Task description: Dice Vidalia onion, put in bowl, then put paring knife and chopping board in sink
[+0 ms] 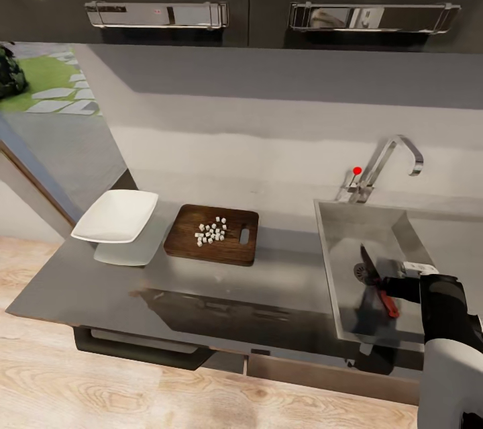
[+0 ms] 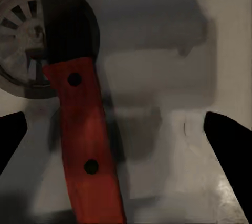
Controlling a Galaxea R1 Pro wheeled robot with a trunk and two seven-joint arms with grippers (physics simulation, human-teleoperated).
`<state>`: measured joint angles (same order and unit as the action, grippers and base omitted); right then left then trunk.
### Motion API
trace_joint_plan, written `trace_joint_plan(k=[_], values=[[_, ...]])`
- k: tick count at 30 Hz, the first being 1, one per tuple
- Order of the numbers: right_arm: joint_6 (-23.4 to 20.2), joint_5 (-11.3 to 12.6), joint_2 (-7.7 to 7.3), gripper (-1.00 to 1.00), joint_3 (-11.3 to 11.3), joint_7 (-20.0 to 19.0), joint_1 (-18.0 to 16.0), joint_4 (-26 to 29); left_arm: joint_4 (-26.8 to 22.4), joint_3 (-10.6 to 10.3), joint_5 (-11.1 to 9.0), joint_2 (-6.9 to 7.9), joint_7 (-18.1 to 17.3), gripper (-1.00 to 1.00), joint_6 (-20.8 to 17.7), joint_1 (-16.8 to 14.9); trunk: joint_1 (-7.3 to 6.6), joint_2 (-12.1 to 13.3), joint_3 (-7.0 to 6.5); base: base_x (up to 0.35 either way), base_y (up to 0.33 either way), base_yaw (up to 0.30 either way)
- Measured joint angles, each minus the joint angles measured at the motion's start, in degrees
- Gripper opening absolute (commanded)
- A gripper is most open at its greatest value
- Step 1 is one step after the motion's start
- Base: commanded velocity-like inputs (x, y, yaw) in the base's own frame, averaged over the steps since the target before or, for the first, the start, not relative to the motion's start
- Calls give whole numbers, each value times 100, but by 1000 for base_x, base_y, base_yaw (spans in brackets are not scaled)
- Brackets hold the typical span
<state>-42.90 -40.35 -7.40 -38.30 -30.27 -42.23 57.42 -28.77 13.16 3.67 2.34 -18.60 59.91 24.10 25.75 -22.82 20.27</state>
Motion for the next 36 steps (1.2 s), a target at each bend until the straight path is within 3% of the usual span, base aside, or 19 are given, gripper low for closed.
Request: trace_joint_plan(k=[10, 13, 15, 17, 20, 28, 36], values=[[0, 0, -16, 100, -12, -1, 0, 18, 93, -2, 0, -7, 5, 100, 0, 0, 0, 0, 0, 0, 0, 0], [-200, -8, -73, 100, 11, 0, -3, 652, 107, -2, 0, -8, 6, 100, 0, -2, 0, -1, 0, 0, 0, 0], [-963, -7, -104, 100, 300, 1, -7, 1564, 128, -1, 0, -9, 6, 100, 0, -2, -1, -1, -1, 0, 0, 0], [-1235, 0, -114, 100, 791, -4, -4, 2328, 167, 1, 1, -8, 7, 100, 1, -3, 0, -1, -1, 0, 0, 0], [-1338, -20, -109, 100, 1226, -6, -3, 2941, 186, -2, 0, -9, 8, 100, 1, -3, 0, 0, 0, -27, 0, 0], [-1357, 0, -97, 100, 1366, -65, 0, 3130, 188, -1, 0, -9, 7, 100, 0, -2, 3, 1, 0, -222, 88, 0], [-1356, 6, -81, 100, 1355, -750, 0, 3131, 187, -1, 0, -2, 6, 100, 0, -2, 2, 1, 0, -239, 219, 0]])
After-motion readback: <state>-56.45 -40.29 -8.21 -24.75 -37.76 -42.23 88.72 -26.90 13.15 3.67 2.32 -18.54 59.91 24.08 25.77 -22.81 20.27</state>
